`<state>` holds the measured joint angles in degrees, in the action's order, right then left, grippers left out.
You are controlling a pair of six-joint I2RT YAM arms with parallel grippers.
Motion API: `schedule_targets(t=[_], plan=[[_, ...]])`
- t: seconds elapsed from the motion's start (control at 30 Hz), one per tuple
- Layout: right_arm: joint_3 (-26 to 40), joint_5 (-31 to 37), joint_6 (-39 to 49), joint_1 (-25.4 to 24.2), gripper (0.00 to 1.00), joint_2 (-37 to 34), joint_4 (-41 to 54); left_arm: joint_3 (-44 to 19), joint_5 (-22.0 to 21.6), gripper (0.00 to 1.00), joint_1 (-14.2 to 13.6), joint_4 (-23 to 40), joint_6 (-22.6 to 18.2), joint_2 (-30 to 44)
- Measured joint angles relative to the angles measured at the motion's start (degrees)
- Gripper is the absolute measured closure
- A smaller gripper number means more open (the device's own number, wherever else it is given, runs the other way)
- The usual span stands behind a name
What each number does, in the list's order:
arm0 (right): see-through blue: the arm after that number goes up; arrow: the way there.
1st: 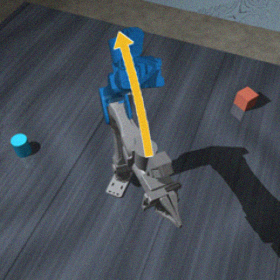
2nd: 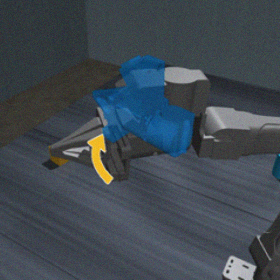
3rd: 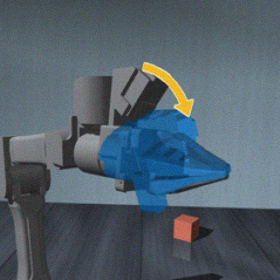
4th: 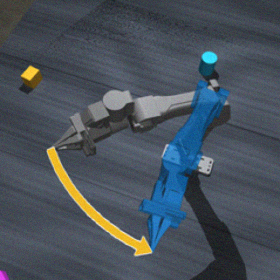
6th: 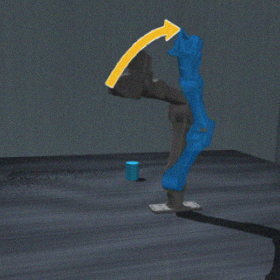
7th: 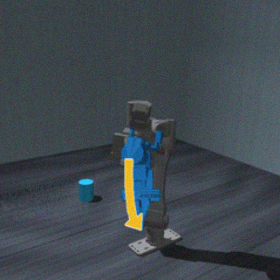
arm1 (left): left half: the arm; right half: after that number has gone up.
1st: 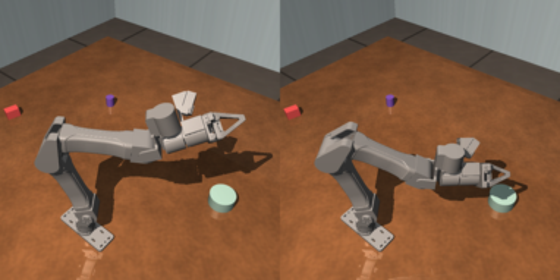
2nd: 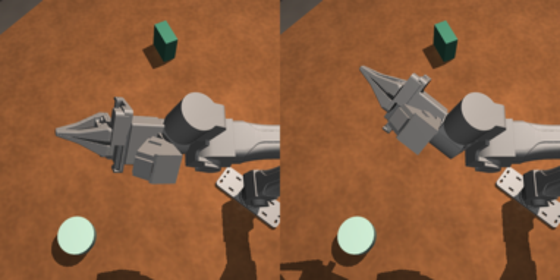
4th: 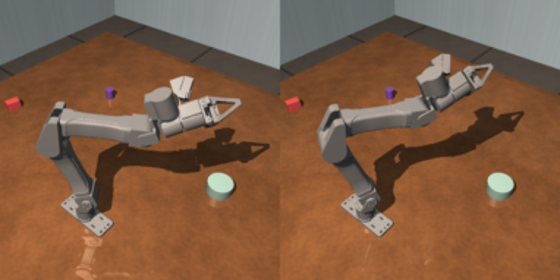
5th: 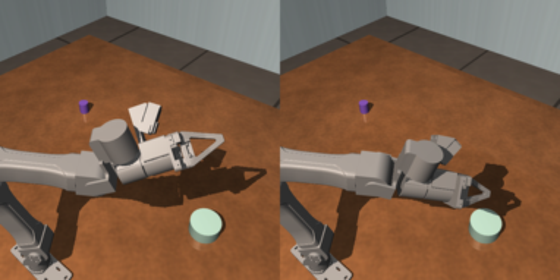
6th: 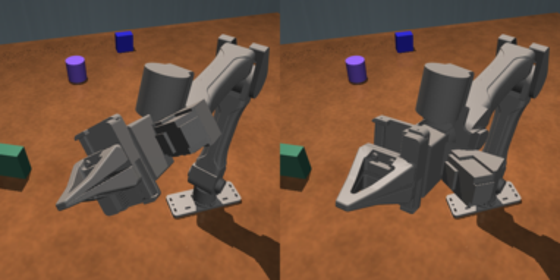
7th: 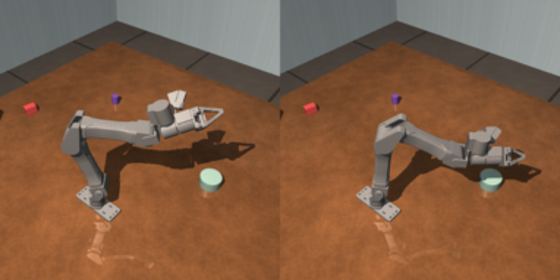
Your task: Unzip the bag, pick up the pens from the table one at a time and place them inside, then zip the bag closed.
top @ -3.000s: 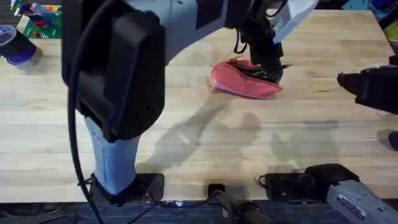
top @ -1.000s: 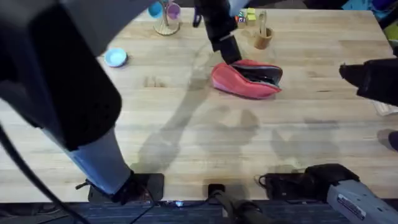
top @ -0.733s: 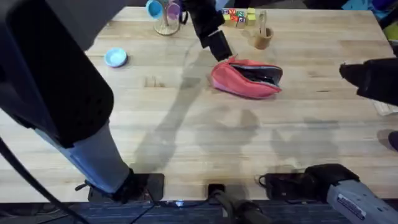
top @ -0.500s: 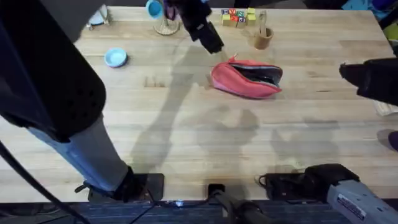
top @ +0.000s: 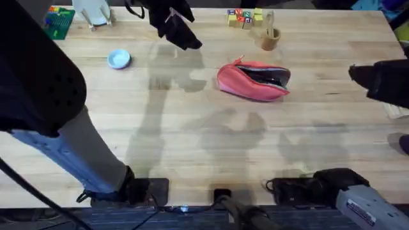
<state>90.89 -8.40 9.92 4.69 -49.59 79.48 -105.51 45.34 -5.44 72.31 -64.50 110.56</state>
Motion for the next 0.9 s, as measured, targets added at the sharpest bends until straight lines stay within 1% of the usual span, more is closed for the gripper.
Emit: schedule_targets(t=[0.1,0.2,0.33,0.47,0.63,0.9], plan=[[0.0,0.0,0.01,0.0,0.005,-0.02,-0.02,1.44,2.05,0.005,0.53,0.77,-4.14,0.0],[0.0,0.0,-0.01,0.0,0.005,-0.02,-0.02,3.33,3.2,0.005,0.55,2.75,-8.09,0.0],[0.0,0.0,0.0,0.0,0.005,-0.02,-0.35,5.53,3.53,0.006,0.51,5.29,-12.46,0.0],[0.0,0.0,-0.01,0.0,0.005,-0.02,-2.13,6.16,3.52,0.006,0.51,6.55,-16.5,0.0],[0.0,-0.02,0.01,0.0,0.005,-0.02,-5.07,6.16,3.54,0.006,0.51,6.54,-18.73,0.0],[0.0,-0.02,0.0,0.0,0.005,-0.02,-5.45,6.16,3.52,0.006,0.51,6.56,-19.58,0.0]])
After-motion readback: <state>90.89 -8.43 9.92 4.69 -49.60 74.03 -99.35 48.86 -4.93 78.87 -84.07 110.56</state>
